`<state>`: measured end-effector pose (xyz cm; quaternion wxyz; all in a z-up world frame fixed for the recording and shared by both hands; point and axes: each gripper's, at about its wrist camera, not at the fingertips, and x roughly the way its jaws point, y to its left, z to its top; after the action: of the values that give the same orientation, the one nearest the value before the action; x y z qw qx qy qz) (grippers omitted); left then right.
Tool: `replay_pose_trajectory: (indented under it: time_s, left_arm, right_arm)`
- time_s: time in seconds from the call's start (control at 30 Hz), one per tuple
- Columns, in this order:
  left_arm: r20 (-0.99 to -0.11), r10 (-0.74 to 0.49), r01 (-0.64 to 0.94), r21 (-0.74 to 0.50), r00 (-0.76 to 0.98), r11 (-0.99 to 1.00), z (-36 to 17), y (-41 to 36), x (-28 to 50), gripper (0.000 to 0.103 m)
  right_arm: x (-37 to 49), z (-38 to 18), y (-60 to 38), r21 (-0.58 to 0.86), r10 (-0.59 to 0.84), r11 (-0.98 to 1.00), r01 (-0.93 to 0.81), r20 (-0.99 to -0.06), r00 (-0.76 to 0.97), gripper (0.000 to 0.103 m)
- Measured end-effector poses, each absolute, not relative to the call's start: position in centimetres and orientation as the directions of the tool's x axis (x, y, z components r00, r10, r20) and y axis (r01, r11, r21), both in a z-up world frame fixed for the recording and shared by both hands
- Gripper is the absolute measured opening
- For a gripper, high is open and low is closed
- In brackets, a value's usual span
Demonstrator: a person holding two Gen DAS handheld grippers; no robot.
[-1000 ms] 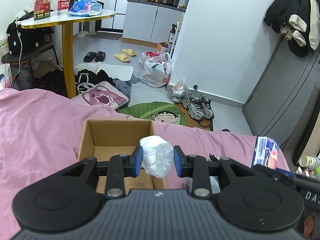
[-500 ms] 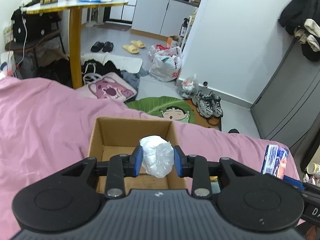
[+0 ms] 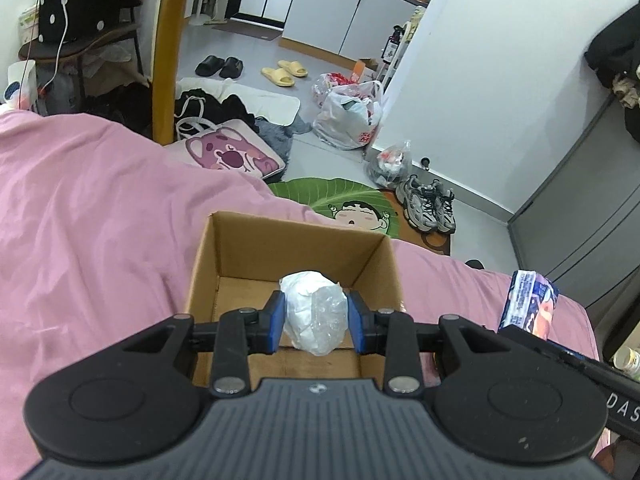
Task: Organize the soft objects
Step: 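Release the white bag into the box with the left tool while the right tool drops the tissue pack in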
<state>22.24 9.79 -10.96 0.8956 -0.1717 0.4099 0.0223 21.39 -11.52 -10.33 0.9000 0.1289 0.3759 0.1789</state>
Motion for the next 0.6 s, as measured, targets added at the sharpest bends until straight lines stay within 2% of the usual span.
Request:
replay_pose_trajectory:
  time_s: [0.3, 0.6]
  left_arm:
    - [-0.763, -0.129, -0.209, -0.330, 0.633, 0.921, -12.8, 10.9, 24.0, 0.032]
    - [-0.760, -0.072, -0.281, -0.325, 0.646, 0.903, -13.0, 12.4, 24.8, 0.032]
  right_arm:
    - [23.4, -11.0, -8.9, 0.382, 0.450, 0.890, -0.250, -0.643, 0.620, 0.049]
    - [24.4, -10.7, -7.6, 0.405, 0.487, 0.871, -0.278, -0.630, 0.605, 0.049]
